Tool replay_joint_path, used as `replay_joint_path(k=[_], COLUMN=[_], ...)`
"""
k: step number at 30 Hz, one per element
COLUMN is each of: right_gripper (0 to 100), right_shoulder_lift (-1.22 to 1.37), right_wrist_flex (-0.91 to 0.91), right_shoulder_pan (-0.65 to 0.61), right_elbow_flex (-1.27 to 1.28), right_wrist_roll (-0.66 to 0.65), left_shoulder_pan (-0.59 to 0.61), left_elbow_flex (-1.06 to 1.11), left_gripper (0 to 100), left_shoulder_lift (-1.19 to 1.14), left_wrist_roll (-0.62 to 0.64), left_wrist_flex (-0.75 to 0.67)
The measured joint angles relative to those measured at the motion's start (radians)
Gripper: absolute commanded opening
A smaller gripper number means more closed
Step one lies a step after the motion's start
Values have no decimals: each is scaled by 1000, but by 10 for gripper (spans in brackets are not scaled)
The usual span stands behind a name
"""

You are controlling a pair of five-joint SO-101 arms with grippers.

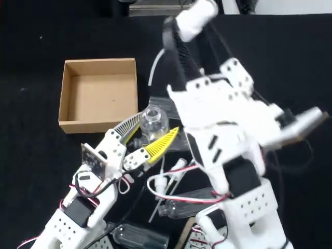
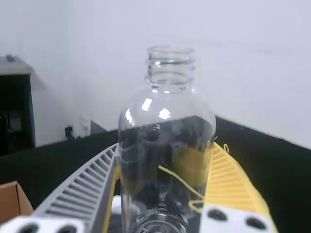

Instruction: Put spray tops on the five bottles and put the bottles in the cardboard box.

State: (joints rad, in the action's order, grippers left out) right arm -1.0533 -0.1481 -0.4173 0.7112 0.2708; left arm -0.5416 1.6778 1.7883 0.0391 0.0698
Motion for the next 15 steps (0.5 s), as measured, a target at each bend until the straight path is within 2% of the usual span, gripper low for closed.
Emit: replay_joint_path(k=[6,10,15], right_gripper=[11,11,11], right_shoulder_lift=[-41,-43,-44], right_wrist_flex=[0,0,0], right_shoulder_pan=[0,-2,-83], right_elbow_flex=[18,18,18], right_wrist_roll=[0,0,0], left_shoulder_pan=[69,112,147], left_elbow_flex=[0,0,0], left_gripper=[242,242,242], left_shoulder_lift=[0,0,0], left_wrist_roll=[0,0,0], left_wrist_flex=[-109,-118,-118])
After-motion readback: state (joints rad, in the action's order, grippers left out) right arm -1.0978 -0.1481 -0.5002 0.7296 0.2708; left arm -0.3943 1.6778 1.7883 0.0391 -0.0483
